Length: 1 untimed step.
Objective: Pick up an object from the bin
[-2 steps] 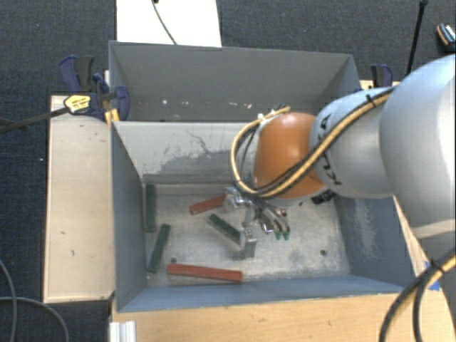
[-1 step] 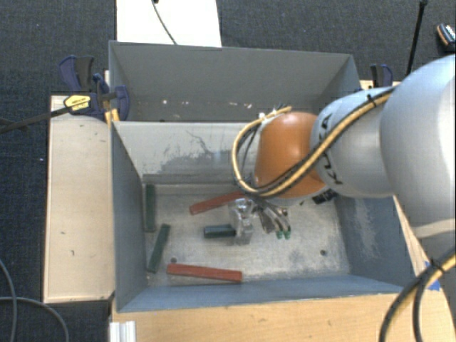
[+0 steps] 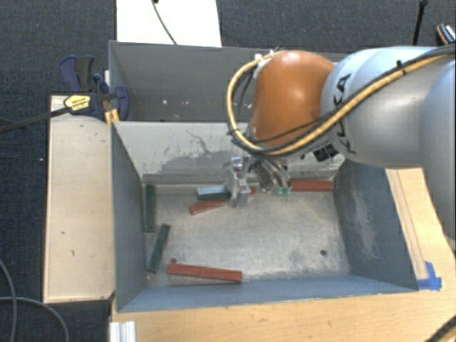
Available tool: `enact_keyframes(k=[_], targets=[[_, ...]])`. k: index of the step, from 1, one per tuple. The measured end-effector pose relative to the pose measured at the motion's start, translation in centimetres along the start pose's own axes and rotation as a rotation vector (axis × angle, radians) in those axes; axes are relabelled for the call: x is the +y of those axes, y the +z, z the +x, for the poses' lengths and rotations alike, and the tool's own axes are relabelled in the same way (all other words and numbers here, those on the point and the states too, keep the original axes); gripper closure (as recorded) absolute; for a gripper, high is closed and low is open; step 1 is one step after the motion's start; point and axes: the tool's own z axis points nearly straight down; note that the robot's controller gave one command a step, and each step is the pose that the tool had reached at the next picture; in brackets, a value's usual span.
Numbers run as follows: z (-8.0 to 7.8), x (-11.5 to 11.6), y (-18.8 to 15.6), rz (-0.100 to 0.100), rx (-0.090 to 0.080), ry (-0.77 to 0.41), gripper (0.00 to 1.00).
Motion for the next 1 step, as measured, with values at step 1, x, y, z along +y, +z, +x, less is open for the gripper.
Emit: enact_keyframes(k=[1], targets=[[-0.86,1.22,-7.63,0.000,0.000,-0.004,1.00]])
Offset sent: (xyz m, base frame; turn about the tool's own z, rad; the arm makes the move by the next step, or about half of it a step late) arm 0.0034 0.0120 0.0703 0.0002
